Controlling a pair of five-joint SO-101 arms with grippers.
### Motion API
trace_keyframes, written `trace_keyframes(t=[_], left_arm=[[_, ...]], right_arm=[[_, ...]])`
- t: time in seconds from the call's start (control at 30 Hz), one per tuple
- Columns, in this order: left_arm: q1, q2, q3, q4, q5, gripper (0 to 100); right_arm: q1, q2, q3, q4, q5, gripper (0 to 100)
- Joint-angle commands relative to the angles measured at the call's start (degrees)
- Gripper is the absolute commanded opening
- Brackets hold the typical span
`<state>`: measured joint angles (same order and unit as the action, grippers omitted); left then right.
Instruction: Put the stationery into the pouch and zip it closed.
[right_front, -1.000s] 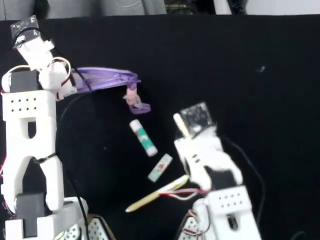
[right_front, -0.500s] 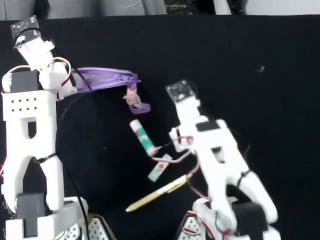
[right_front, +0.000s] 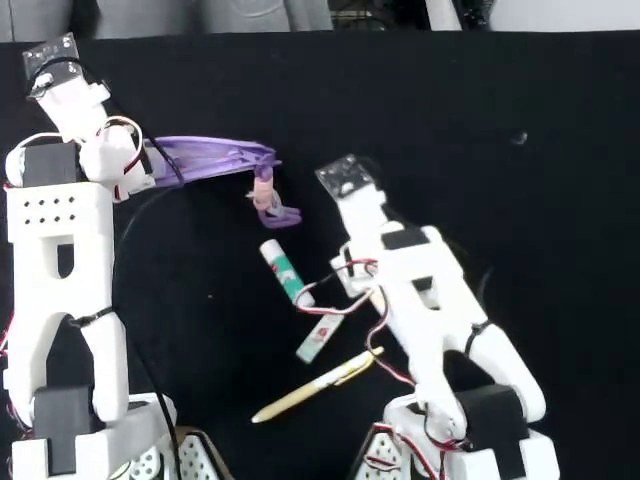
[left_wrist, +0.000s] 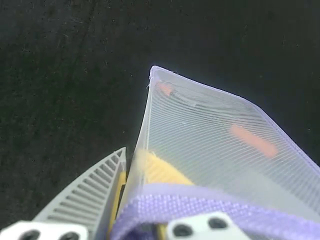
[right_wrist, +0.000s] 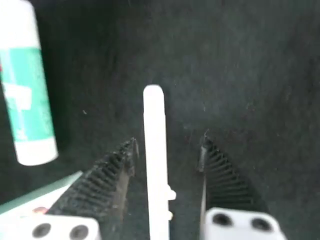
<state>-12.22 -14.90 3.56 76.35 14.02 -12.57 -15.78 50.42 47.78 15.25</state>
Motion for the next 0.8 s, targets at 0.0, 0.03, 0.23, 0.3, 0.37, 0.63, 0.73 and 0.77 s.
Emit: trace_keyframes(t=[0.0, 0.03, 0.23, 0.3, 0.37, 0.63, 0.73, 0.77], left_arm=[[-1.19, 0.62, 1.10, 0.09, -0.88, 3], [-1.19, 0.62, 1.10, 0.18, -0.88, 3], [-1.19, 0.62, 1.10, 0.26, -0.88, 3], [-1.19, 0.70, 1.10, 0.26, -0.88, 3], [-1.19, 0.70, 1.10, 0.26, -0.88, 3], [-1.19, 0.62, 1.10, 0.26, -0.79, 3], [-1.19, 0.53, 1.10, 0.26, -0.79, 3], [-1.19, 0.53, 1.10, 0.35, -0.79, 3]], right_arm=[[-4.31, 2.24, -5.76, 1.85, 0.70, 18.1], [-4.57, 3.21, -6.73, 1.93, 0.70, 18.1], [-2.02, 13.49, -13.67, 1.76, 0.79, 18.1], [-0.70, 17.80, -16.22, 2.20, 0.79, 18.1], [0.00, 21.32, -18.59, 3.52, 0.79, 18.1], [0.00, 27.30, -25.63, 9.76, 0.88, 2.5], [0.00, 27.21, -25.63, 10.64, 1.58, 2.1], [0.00, 27.03, -25.63, 10.73, 2.37, 1.9]])
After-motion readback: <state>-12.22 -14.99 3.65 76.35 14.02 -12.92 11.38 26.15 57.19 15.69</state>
